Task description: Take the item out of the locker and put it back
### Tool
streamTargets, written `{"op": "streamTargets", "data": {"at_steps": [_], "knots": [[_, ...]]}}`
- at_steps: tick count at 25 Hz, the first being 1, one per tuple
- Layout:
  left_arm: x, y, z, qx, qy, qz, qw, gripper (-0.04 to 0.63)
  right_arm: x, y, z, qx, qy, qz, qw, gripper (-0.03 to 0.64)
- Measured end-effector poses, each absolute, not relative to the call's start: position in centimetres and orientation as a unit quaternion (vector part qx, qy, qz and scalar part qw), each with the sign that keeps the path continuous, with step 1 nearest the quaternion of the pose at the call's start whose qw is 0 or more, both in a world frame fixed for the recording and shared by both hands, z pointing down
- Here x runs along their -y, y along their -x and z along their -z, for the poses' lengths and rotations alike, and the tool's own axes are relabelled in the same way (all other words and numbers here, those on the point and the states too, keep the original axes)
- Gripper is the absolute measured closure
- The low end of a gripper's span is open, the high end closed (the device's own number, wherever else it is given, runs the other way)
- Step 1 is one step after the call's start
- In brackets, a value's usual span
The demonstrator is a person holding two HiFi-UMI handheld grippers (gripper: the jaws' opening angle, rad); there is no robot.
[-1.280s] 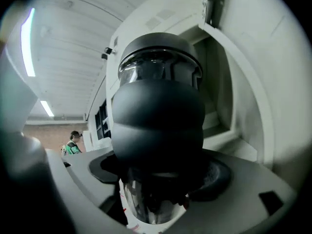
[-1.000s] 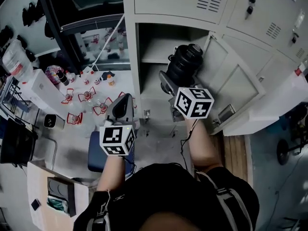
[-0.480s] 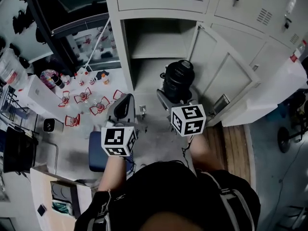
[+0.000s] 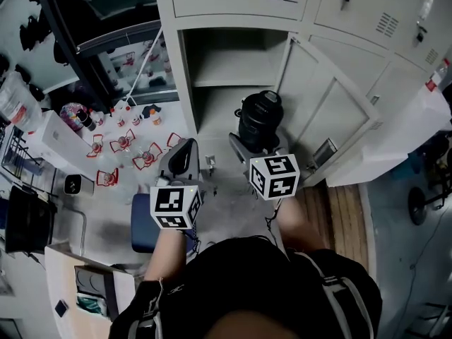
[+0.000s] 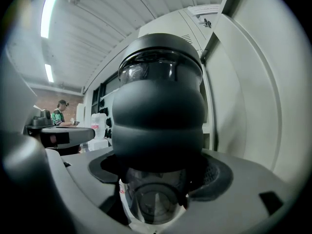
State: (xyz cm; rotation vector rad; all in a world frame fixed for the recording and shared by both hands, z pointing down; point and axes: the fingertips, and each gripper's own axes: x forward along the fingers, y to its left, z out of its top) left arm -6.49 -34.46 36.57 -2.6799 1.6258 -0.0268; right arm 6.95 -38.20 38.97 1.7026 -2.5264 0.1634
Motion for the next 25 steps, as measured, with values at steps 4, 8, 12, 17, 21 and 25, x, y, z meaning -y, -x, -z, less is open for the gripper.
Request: {"op": "streamTargets", "data": {"at_steps": [4, 8, 12, 17, 21, 25], "knots": [[34.5, 7.1, -36.4, -0.524, 0.852, 0.007, 0.005, 0.583, 38.7, -6.1, -38.3, 0.838, -0.539, -0.074, 0.026, 0.209], [34.5, 7.6, -36.2, -0.528, 0.849, 0.004, 0.007, 0.583, 40.3, -5.3, -37.1, 0.847, -0.520, -0.109, -0.007, 0.209], [34.8, 8.3, -36.1, -0.535, 0.845, 0.002, 0.005, 0.583, 43.0, -4.5, -35.5, 0.849, -0.507, -0.143, -0.050, 0.207], [35.1, 9.0, -36.1, -0.539, 0.843, 0.004, 0.006, 0.583, 46.5, -4.0, -33.1, 0.839, -0.494, -0.199, -0.110, 0.207], [35.7, 10.0, -36.3, -0.545, 0.838, 0.005, 0.005, 0.583, 49.4, -4.1, -31.2, 0.828, -0.496, -0.218, -0.146, 0.207], [36.5, 11.2, -36.1, -0.554, 0.832, 0.005, 0.008, 0.583, 52.4, -4.2, -29.6, 0.821, -0.498, -0.228, -0.164, 0.207]]}}
